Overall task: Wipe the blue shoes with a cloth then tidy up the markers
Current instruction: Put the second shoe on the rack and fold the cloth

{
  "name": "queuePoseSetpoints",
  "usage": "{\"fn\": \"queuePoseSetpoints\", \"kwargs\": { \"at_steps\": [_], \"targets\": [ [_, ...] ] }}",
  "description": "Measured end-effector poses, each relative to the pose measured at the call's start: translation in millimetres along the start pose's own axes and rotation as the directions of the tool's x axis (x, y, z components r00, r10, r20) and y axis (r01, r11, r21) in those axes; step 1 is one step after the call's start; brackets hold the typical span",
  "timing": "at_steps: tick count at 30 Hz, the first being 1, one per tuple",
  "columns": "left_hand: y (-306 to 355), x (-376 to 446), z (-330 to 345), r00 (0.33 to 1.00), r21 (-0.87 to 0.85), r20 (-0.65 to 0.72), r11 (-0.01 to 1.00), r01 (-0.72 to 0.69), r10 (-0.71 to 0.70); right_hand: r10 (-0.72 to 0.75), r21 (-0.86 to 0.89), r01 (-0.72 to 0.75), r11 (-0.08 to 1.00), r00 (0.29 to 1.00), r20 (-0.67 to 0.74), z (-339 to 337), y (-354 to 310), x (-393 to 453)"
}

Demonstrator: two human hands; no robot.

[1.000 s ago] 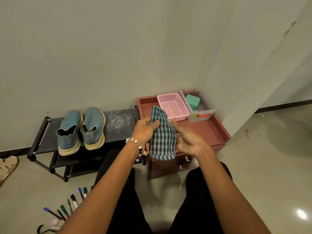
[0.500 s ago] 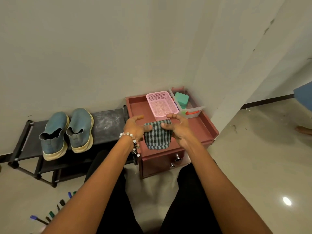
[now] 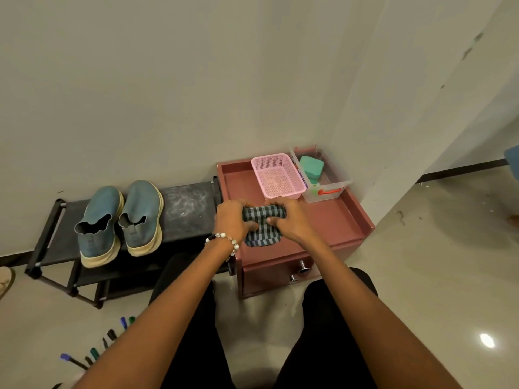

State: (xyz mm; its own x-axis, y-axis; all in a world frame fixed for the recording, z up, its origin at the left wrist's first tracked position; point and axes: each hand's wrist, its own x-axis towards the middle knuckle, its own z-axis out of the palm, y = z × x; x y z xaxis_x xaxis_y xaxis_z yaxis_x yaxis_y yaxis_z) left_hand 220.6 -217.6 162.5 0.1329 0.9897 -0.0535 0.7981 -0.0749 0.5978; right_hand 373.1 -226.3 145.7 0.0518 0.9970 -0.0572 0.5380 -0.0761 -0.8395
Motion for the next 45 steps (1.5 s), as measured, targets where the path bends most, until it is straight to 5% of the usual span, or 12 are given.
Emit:
{"fn": "queuePoseSetpoints", "kwargs": {
  "at_steps": [3,6,10,13,15,20,32,37,40,45],
  "targets": [
    [-6,12,1,1.000,0.059,-0.015,0.998,-0.003,0.004,0.012,-0.144,-0.017,0.989,0.999,-0.039,-4,12,15],
    [-15,29,-2,0.993,-0.204,0.111,0.979,-0.005,0.028,0.135,0.207,-0.157,0.966,0.984,0.117,-18,10,21],
    [-13,50,6,0.972,-0.615,0.233,0.771,0.166,-0.023,0.222,0.715,-0.332,0.615,0.943,0.246,-23,16,36],
    [-9,79,28,0.967,-0.668,0.157,0.700,0.254,-0.201,0.277,0.828,-0.435,0.355,0.894,0.351,-11,33,57],
    [-5,103,40,0.950,-0.640,0.156,0.705,0.306,-0.271,0.325,0.827,-0.465,0.317,0.872,0.365,-7,42,79],
    [-8,181,63,0.900,-0.706,0.251,0.569,0.422,-0.356,0.486,0.839,-0.384,0.386,0.857,0.169,-16,66,170],
    [-65,267,126,0.890,-0.699,0.295,0.556,0.449,-0.348,0.463,0.587,-0.402,0.702,0.885,0.051,19,159,339],
    [-69,262,131,0.906,-0.684,0.277,0.597,0.419,-0.320,0.281,0.052,-0.276,0.960,0.947,-0.157,26,161,337],
    [-61,250,123,0.923,-0.657,0.239,0.650,0.382,-0.301,0.169,-0.321,-0.243,0.915,0.956,-0.241,26,141,330],
    [-44,215,100,0.948,-0.627,0.149,0.715,0.310,-0.280,0.111,-0.268,-0.181,0.946,0.960,-0.258,-1,95,272]
  ]
}}
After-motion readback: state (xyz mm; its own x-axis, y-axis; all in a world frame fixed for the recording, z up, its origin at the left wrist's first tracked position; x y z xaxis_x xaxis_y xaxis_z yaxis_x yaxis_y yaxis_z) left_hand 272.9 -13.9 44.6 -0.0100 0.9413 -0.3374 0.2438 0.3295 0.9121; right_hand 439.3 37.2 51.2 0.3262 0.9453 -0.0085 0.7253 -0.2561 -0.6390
